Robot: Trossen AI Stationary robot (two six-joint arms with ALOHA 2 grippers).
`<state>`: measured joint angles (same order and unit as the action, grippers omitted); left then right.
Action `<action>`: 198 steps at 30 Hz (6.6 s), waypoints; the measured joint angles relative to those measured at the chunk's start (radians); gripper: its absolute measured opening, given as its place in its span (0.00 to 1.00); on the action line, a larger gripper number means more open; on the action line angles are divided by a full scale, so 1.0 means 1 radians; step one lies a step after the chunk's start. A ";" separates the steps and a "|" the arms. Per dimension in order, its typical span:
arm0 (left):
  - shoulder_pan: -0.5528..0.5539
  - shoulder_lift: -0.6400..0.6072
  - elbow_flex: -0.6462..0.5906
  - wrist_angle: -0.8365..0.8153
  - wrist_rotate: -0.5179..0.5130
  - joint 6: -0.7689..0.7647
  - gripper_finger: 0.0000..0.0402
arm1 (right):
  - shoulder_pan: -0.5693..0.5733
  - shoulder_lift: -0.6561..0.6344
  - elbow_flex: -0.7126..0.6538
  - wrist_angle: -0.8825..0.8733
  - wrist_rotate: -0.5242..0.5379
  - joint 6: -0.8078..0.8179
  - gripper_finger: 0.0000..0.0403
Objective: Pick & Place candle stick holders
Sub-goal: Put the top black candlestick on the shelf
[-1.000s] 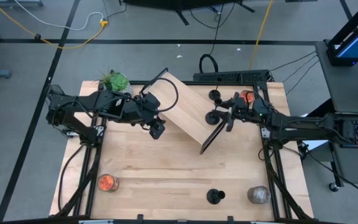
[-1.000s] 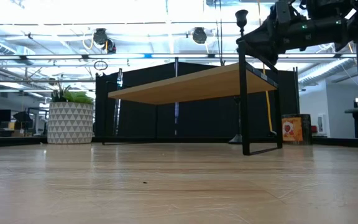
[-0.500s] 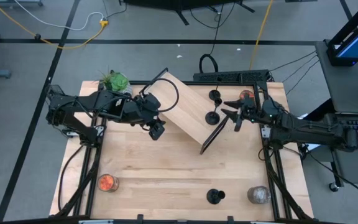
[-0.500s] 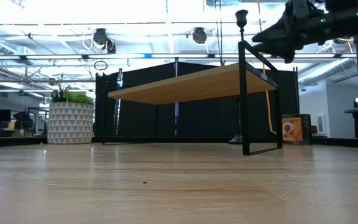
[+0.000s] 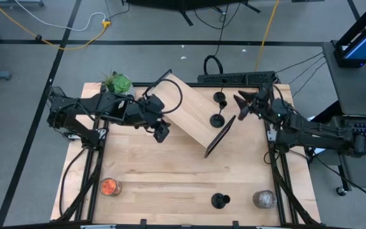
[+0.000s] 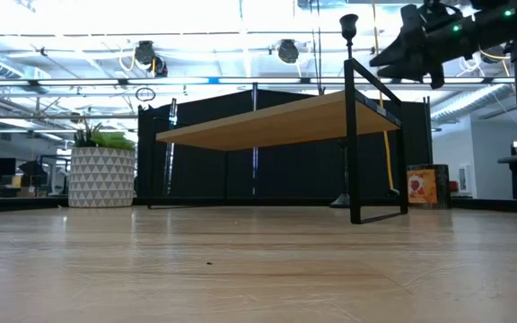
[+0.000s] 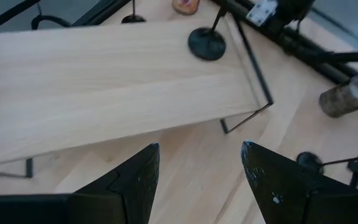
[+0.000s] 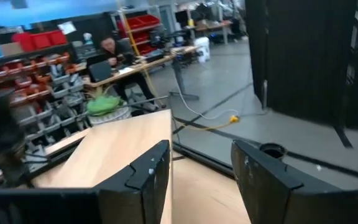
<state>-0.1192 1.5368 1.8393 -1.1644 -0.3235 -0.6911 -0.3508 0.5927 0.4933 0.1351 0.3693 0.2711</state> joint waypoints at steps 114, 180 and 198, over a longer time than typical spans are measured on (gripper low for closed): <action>-0.008 -0.510 -0.913 0.878 0.061 0.136 0.58 | -0.592 0.895 0.714 -0.662 -0.564 0.165 0.01; -0.008 -0.510 -0.912 0.878 0.061 0.163 0.58 | -0.595 0.640 0.711 -0.896 -0.688 0.221 0.00; -0.008 -0.510 -0.912 0.886 0.006 0.168 0.58 | -0.584 0.481 0.826 -0.722 -0.767 0.296 0.00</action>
<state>-0.1275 1.0271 0.9272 -0.2784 -0.3174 -0.5235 -0.9350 1.0732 1.3189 -0.5868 -0.3977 0.5666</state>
